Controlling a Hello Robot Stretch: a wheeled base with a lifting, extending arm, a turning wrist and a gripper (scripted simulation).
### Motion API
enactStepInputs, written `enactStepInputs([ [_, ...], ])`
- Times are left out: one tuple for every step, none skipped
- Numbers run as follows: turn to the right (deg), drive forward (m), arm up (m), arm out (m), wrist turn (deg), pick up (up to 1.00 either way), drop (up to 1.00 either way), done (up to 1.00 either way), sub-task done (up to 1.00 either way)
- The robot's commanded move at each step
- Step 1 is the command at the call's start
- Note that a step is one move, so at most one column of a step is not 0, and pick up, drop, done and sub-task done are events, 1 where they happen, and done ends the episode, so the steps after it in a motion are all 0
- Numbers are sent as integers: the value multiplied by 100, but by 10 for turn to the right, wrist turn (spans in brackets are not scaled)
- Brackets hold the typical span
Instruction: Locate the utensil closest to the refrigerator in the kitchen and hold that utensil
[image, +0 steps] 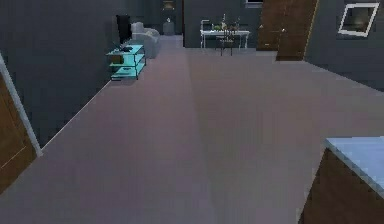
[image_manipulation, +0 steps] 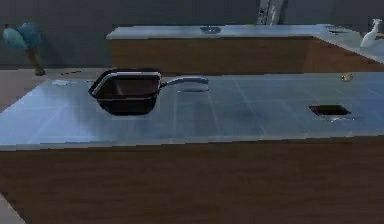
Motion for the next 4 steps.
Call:
enactStepInputs([
  [0,95,0,0,0,0,0,0,0],
  [360,0,0,0,0,0,0,0,0],
  [0,45,0,0,0,0,0,0,0],
  [450,0,0,0,0,0,0,0,0],
])
